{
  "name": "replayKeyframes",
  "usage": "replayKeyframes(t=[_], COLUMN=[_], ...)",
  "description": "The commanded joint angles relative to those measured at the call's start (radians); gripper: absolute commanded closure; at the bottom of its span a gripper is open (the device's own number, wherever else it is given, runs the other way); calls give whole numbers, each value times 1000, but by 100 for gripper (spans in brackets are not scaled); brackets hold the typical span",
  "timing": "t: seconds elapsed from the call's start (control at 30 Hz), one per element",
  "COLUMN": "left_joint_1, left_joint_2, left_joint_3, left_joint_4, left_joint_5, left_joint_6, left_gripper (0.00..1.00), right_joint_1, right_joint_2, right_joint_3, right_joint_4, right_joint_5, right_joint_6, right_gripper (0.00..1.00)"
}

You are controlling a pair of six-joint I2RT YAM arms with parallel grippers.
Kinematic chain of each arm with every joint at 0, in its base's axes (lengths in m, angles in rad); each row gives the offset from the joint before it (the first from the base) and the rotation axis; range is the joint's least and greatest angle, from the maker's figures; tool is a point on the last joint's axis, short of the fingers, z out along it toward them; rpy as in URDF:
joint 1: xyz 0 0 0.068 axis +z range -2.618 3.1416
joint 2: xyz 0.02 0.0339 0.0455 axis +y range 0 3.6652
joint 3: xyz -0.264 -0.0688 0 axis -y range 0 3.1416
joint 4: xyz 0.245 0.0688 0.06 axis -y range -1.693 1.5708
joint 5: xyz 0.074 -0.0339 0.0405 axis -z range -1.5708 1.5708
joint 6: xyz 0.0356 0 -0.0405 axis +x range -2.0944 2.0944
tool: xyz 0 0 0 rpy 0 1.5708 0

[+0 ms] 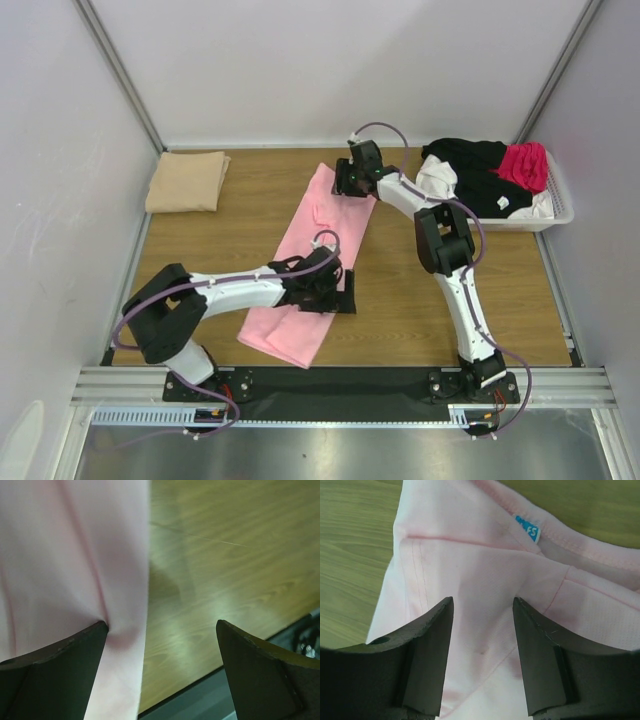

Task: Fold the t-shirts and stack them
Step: Fold the tshirt

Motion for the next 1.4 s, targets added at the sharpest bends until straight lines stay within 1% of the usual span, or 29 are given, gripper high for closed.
replayKeyframes(t=[0.0,0.03,0.1,0.13,0.17,0.33,0.43,0.47,0.6,0.63,0.7,0.73,0.77,0.87,0.9,0.97,1.0,1.03,1.07,1.1,1.13,1.17,1.23,1.3,1.33,1.37], left_joint_1=[-55,-60,-78,-81,-84,-84,-84,-84,-72,-68,-52,-45,-36,35,91,168,269,325,380,470,501,550,580,615,623,629], left_joint_2=[124,140,176,187,195,226,198,186,99,62,17,-6,-62,-150,-215,-271,-309,-314,-308,-299,-269,-247,-181,-126,-77,-51], left_joint_3=[-19,-10,24,34,45,74,102,113,179,194,229,234,236,207,193,136,118,102,93,93,96,114,136,162,173,194], left_joint_4=[-23,-10,5,10,13,25,-9,-30,-79,-113,-145,-157,-170,-185,-177,-132,-112,-70,-50,-24,32,63,152,220,255,273], left_joint_5=[170,194,202,201,195,178,133,118,46,32,3,-26,-33,-37,-37,-28,-23,15,38,55,67,98,113,189,207,225], left_joint_6=[63,74,100,110,115,146,166,169,192,195,210,213,224,230,235,249,246,241,227,223,218,213,206,198,184,178], left_gripper=[0,0,0,0,0,0,0,0,0,0,0,0,0,0,0,0,0,0,0,0,0,0,0,0,0,0], right_joint_1=[19,25,36,39,44,52,50,50,35,24,9,1,-14,-43,-53,-76,-80,-82,-83,-83,-80,-77,-44,-7,4,13], right_joint_2=[116,159,205,221,247,254,248,239,144,86,29,-20,-46,-132,-152,-230,-262,-294,-322,-386,-411,-443,-503,-541,-555,-568], right_joint_3=[134,174,298,332,354,386,433,472,510,510,504,501,503,486,439,363,310,205,135,72,-58,-118,-221,-345,-387,-481], right_joint_4=[-53,-81,-103,-107,-104,-32,-23,-30,-17,-5,8,14,9,-47,-61,-72,-73,-70,-66,-55,-32,-17,8,18,67,101], right_joint_5=[-23,-40,-49,-57,-63,-93,-153,-167,-224,-231,-261,-270,-274,-278,-285,-297,-293,-284,-279,-276,-279,-284,-302,-314,-324,-331], right_joint_6=[-12,-15,-28,-31,-34,-51,-57,-58,-45,-35,-8,1,8,18,29,46,55,57,55,55,73,80,81,81,128,159], right_gripper=[43,43,43,43,43,41,40,40,38,37,37,35,35,32,32,32,32,32,32,31,31,32,32,32,32,33])
